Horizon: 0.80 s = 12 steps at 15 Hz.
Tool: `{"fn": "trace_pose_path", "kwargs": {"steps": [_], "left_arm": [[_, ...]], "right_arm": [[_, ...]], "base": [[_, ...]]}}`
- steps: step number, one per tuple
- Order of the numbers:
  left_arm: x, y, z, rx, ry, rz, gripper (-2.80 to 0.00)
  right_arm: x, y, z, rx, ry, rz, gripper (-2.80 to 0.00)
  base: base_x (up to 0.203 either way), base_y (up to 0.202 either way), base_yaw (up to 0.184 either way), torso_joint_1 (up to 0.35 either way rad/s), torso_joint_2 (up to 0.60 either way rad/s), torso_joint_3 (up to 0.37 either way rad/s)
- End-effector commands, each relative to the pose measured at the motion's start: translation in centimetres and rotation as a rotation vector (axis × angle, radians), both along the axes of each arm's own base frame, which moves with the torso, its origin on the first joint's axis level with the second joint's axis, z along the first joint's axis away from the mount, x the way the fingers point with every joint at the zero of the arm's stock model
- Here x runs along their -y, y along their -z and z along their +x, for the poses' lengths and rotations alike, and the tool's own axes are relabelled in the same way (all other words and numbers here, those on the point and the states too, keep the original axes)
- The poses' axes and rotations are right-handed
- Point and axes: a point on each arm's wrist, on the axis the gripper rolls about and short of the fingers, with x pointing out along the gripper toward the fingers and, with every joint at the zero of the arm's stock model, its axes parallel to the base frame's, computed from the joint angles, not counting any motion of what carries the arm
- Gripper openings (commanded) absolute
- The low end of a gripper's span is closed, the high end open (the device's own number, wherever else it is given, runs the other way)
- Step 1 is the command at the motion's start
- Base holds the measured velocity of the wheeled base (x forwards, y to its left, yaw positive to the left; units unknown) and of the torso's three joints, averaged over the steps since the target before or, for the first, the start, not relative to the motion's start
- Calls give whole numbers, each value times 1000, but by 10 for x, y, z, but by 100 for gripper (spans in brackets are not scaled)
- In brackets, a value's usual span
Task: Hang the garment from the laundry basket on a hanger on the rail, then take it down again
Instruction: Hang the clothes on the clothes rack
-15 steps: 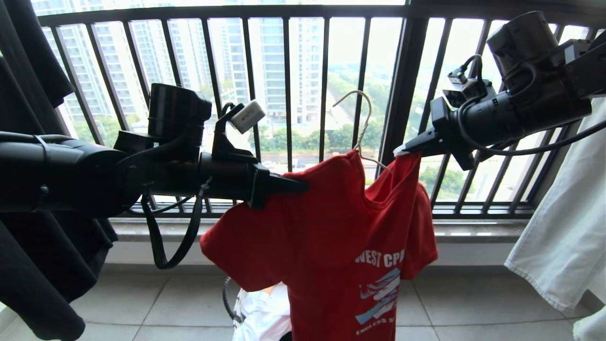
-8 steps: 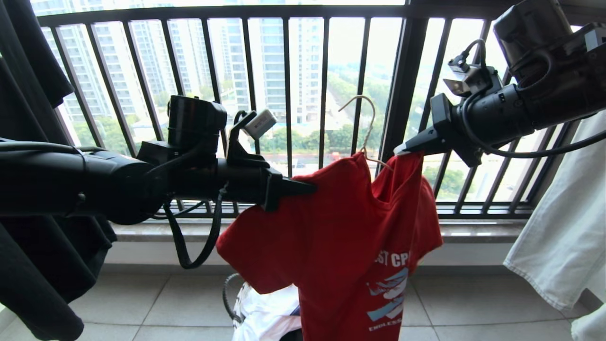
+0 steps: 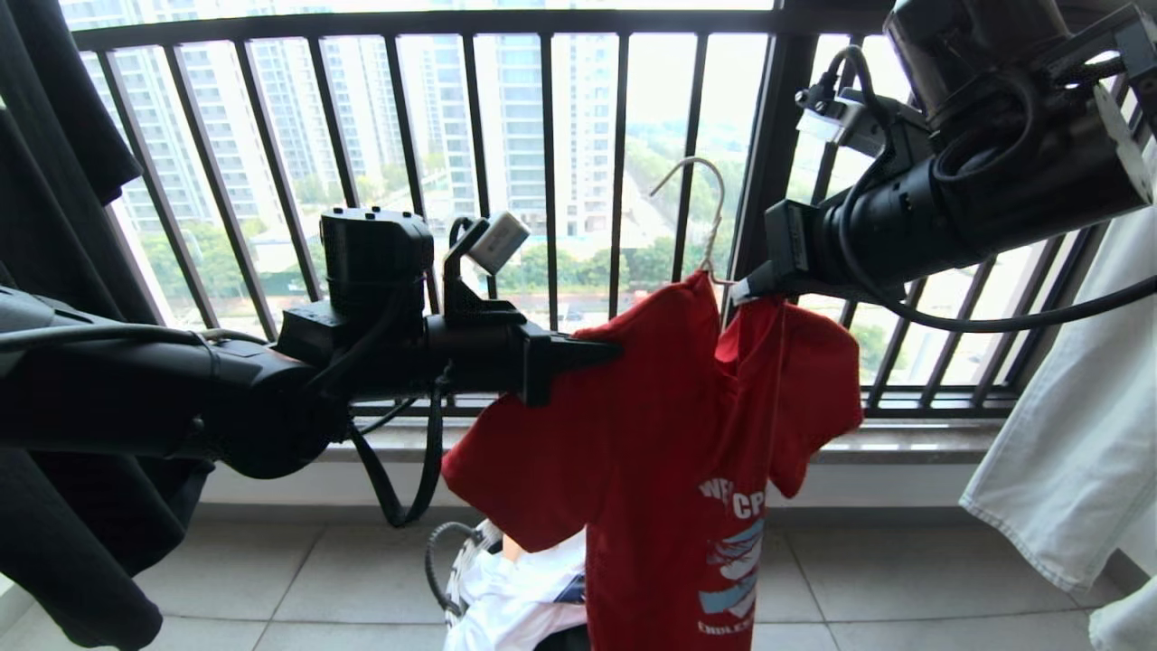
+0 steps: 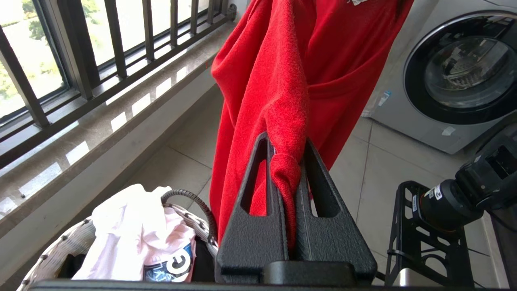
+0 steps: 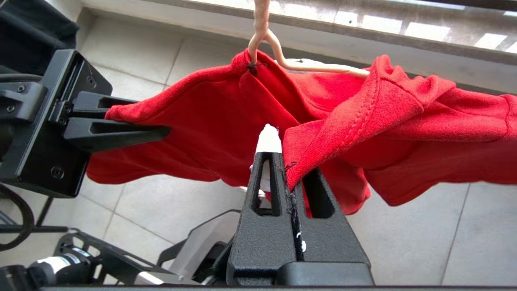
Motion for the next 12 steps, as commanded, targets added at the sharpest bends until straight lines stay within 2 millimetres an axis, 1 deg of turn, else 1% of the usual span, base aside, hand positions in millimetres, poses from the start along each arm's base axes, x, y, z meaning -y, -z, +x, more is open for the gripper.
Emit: {"fn": "trace_pose_path", "kwargs": {"steps": [1,3,6,12], "left_arm": [[4,3,-2,-6,7,5,-280],[11,8,-2,11,-11,0,-280],[24,14,-8,55,-26,-26,-280],[23,9,-10,65,-40,-33,-280]], "right_arm": [[-9,0,-5,47,-29,-82,-280],[-8,-4,-8,128,-22,-204,-280],[-1,-9,-16,222,-51,-427,-280],[22,-19,-27,333,-212,-770,-280]], "base": [[0,0,0,0,0,0],[0,0,0,0,0,0],[0,0,0,0,0,0],[0,0,0,0,0,0]]}}
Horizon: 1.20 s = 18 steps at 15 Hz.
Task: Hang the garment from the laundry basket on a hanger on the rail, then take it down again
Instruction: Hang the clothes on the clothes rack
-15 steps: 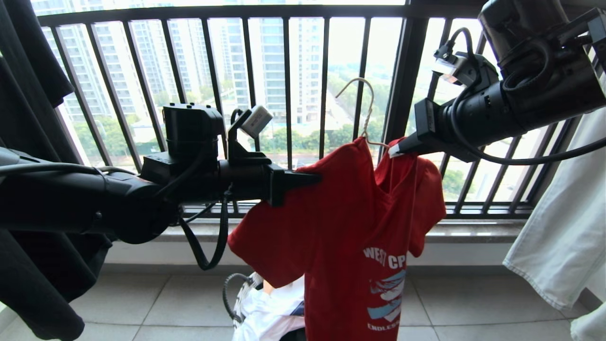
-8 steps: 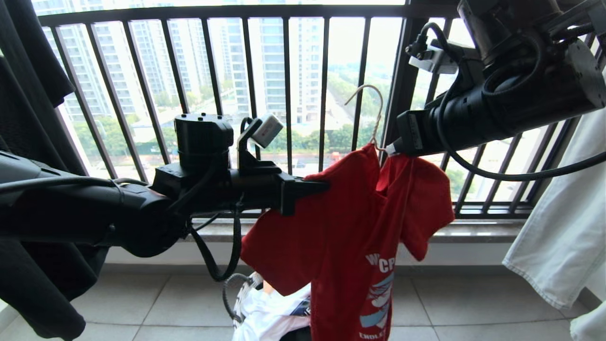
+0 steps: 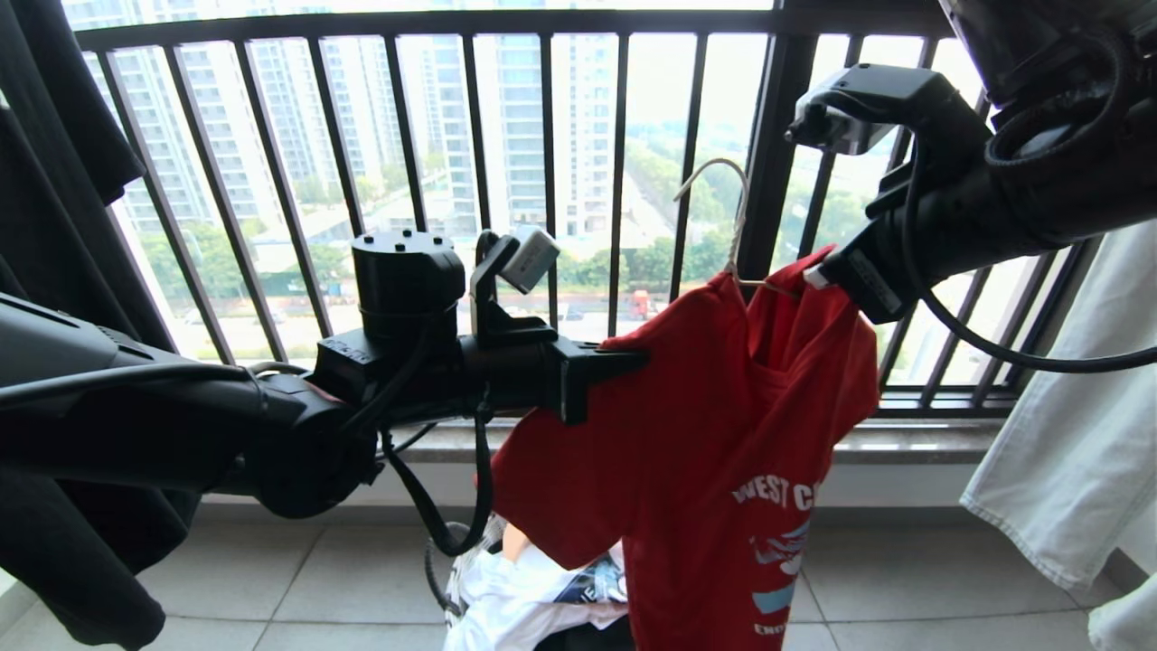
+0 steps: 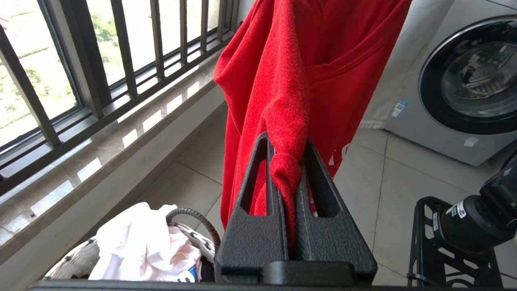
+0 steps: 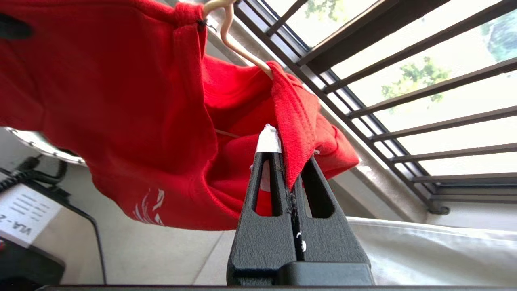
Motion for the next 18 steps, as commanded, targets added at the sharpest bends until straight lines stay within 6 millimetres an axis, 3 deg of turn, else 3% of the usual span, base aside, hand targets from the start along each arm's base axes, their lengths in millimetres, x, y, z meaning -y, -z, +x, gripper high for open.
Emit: {"fn": "trace_pose_path", "kwargs": {"steps": [1,4,9,14,18], "left_arm": [[-1,-2,-1,4,5,-5,-280],[-1,1,-7,-7,19,-10,-280],[20,13,-18,-20,77,-3,-280],[45,33,-14,66,0,-71,-280],[48,36,-14,76,-15,-82,-280]], "right_arm": [[8,-6,-6,34,-40,-104,-280],[6,0,2,38,0,-206,-280],[4,8,13,51,101,-381,-280],[-7,8,17,98,76,-368,-280],[-21,9,20,129,51,-346,-280]], "base": [[0,0,0,0,0,0],[0,0,0,0,0,0],[0,0,0,0,0,0],[0,0,0,0,0,0],[0,0,0,0,0,0]]}}
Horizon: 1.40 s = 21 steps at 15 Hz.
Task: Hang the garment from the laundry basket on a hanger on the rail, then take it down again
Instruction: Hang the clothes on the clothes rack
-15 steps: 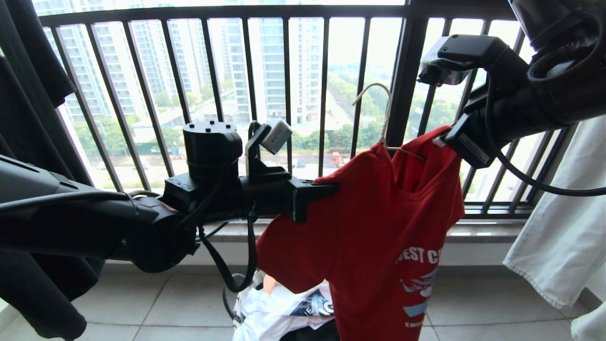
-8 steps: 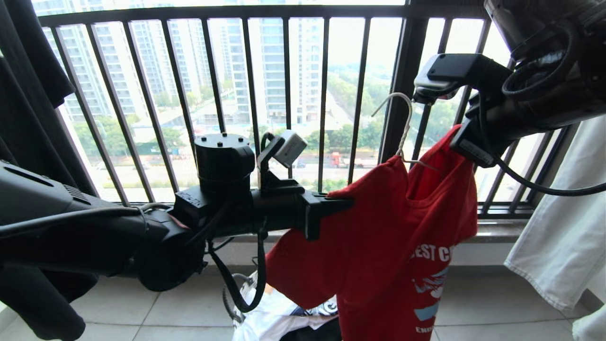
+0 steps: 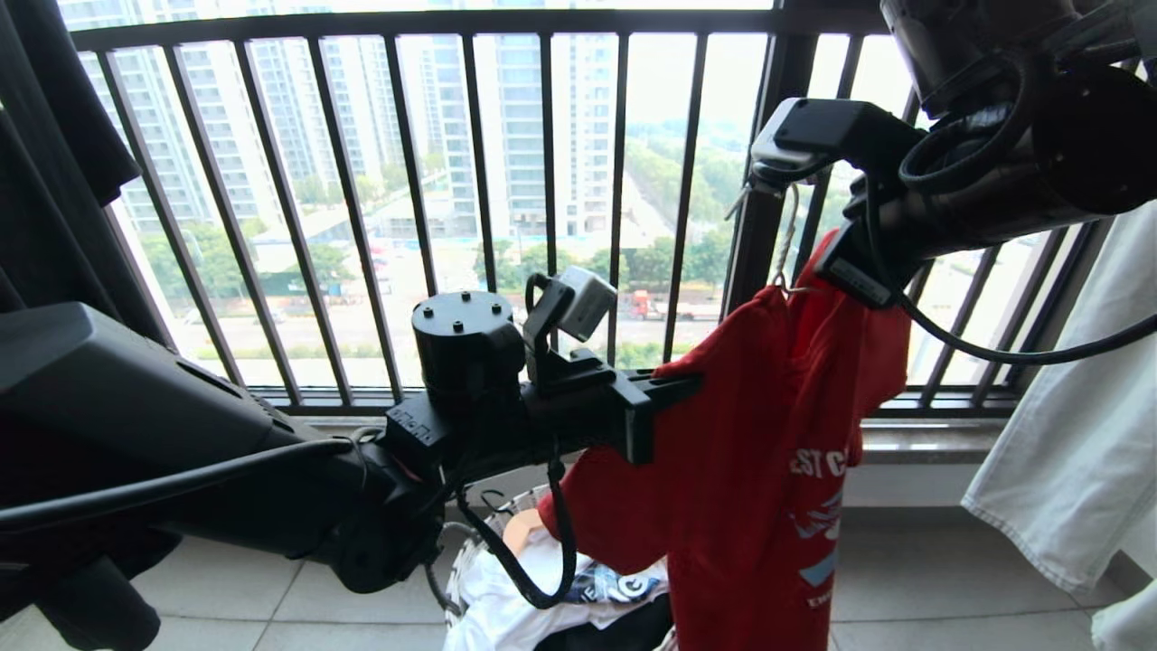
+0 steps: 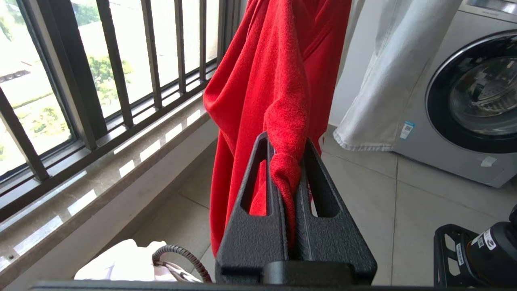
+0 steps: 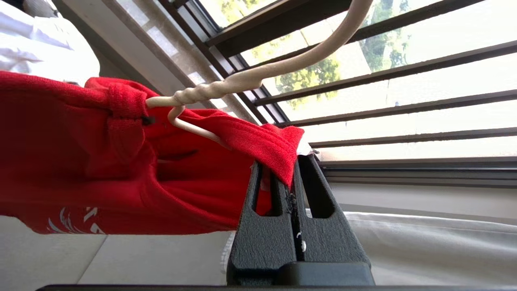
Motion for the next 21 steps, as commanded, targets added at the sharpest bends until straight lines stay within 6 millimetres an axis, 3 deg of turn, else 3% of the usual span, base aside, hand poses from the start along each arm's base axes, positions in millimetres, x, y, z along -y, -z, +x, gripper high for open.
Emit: {"fn": "trace_pose_path", "kwargs": {"steps": [1,15,16,21], "left_arm": [[3,6,2,-8,2,7,-280],[4,-13,2,32,-55,-128,-280],[3,-15,2,35,-54,-134,-280],[-5,-25,4,37,-72,-164,-280]], "right_arm": [[-9,2,-3,-1,-26,-4,-280],[-30,-4,-12,56,-97,61,-280],[-31,-4,-13,56,-103,62,0],[-25,-12,-22,73,-105,72,0]], "base": [[0,0,0,0,0,0],[0,0,0,0,0,0],[0,0,0,0,0,0],[0,0,0,0,0,0]]}}
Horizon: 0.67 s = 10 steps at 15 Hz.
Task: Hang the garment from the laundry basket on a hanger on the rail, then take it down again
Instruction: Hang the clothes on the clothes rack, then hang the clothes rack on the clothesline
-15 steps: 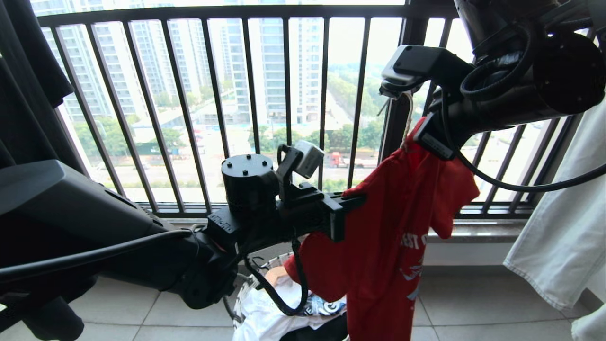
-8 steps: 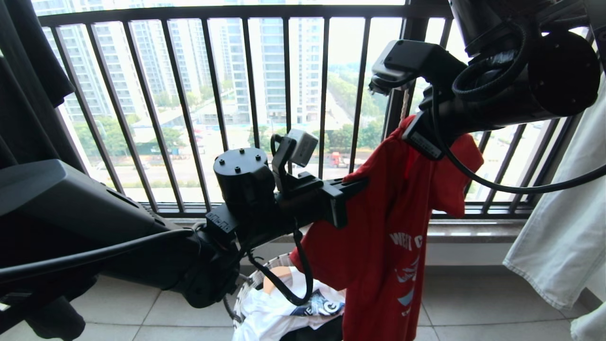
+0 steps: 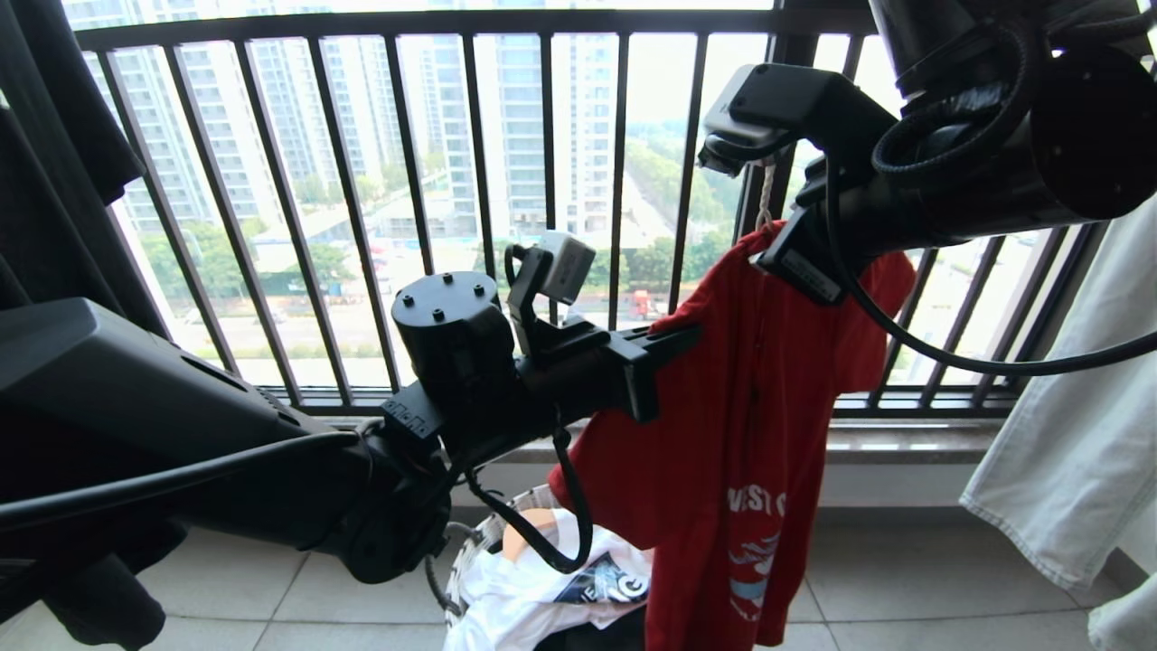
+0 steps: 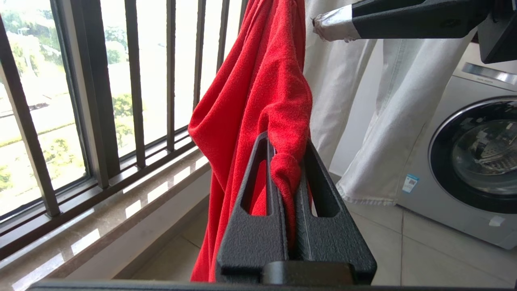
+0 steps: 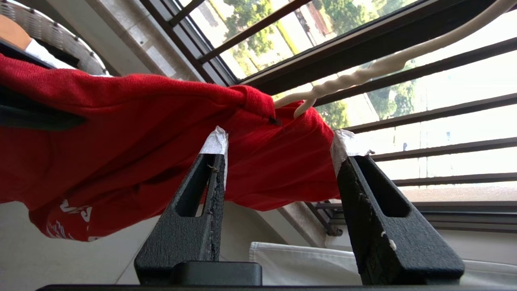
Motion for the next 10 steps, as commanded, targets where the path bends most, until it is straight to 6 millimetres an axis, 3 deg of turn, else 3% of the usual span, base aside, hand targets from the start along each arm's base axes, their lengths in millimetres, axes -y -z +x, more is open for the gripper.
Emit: {"fn": "trace_pose_path", "kwargs": {"steps": [1,6,7,10], "left_arm": [[-6,-7,1,19,-13,-18,-280],[-25,-27,8,17,-47,-79,-280],[-29,-32,7,18,-47,-93,-280],[-36,-45,-1,7,-34,-109,-280]], "right_arm": [[6,-5,-9,4,2,-3,0],[36,-26,-45,3,4,0,0],[45,-29,-54,-7,8,-3,-280],[64,-29,-59,-67,26,105,-280]], "base": [[0,0,0,0,0,0],[0,0,0,0,0,0],[0,0,0,0,0,0],[0,0,0,0,0,0]]}}
